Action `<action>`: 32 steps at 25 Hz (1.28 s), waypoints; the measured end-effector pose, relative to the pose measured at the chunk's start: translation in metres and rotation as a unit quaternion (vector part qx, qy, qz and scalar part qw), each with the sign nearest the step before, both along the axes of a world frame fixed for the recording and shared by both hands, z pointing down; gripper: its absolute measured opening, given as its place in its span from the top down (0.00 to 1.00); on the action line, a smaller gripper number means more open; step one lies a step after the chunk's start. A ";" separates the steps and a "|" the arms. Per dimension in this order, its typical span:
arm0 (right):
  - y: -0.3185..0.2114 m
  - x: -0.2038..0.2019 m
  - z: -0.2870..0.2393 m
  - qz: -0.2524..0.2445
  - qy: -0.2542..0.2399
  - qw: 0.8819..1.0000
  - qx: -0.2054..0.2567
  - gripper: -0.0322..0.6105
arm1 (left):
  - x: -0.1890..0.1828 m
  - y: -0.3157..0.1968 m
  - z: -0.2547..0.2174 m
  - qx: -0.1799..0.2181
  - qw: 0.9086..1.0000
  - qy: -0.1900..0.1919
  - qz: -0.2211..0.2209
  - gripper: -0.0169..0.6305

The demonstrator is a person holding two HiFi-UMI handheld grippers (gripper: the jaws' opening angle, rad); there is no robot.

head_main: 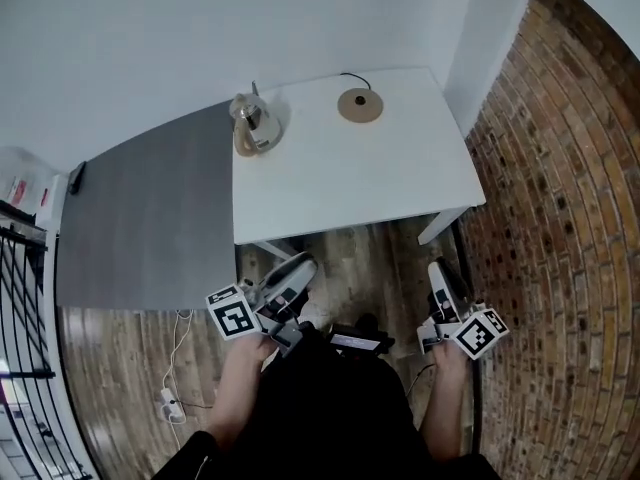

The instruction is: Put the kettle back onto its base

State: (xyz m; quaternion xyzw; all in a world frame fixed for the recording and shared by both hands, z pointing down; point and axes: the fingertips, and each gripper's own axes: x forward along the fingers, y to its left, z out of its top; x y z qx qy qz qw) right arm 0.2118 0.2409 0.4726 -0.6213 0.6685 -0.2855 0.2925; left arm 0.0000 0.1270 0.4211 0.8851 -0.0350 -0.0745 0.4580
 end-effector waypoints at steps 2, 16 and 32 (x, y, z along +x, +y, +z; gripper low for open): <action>-0.007 -0.005 0.000 -0.017 0.004 1.000 0.003 0.77 | -0.005 -0.002 0.002 -0.002 1.000 -0.010 -0.015 0.77; -0.016 0.001 -0.006 -0.045 0.010 0.999 0.005 0.77 | 0.017 -0.010 -0.001 0.007 0.999 -0.020 -0.037 0.74; -0.034 0.004 -0.013 -0.065 0.015 0.998 0.019 0.77 | 0.020 -0.025 -0.003 0.009 0.998 -0.019 -0.058 0.74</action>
